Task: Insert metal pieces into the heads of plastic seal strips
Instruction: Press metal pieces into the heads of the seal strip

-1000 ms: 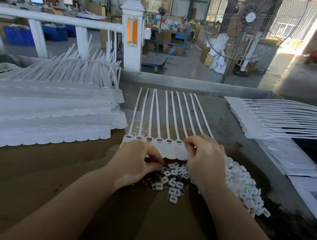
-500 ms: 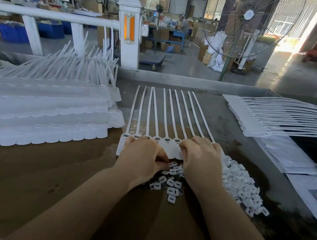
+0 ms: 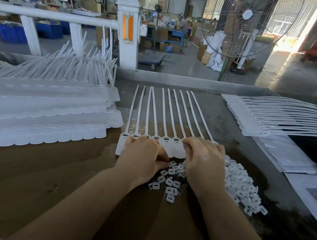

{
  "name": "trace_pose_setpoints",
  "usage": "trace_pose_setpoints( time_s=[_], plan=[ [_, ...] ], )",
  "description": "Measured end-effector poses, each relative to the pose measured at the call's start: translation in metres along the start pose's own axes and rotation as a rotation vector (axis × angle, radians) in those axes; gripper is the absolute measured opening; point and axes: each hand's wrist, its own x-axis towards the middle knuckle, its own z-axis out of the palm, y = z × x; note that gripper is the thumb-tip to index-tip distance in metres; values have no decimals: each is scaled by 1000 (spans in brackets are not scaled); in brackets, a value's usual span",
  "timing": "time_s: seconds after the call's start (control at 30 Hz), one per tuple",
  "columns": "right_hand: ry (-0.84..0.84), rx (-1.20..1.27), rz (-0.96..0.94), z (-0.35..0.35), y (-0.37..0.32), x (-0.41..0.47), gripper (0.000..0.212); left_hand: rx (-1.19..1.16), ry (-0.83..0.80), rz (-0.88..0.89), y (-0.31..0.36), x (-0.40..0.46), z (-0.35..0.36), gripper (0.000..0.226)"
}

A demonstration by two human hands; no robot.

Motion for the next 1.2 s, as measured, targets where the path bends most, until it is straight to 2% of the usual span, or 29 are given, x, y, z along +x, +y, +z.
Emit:
trace_pose_setpoints(
  time_s=[0.3, 0.5, 0.63, 0.8, 0.9, 1.03, 1.2],
  plan=[
    [-31, 129, 98, -3, 0, 0, 14, -62, -7, -26, 0, 0, 1, 14],
    [-51, 439, 267, -7, 1, 6, 16, -138, 77, -19, 5, -2, 1, 15],
    [-47, 514, 360, -7, 1, 8, 21, -175, 46, 2, 9, -2, 1, 15],
    [-32, 522, 351, -8, 0, 7, 21, -147, -89, 91, 17, -5, 0, 46],
    [16, 522, 325, -9, -1, 8, 20, -62, -87, 106, 23, -7, 8, 62],
    [146, 558, 328, -14, 1, 9, 20, -36, -96, 127, 35, -9, 22, 94],
    [241, 594, 370, -15, 4, 11, 20, 101, -118, 188, 51, 2, 35, 102]
  ],
)
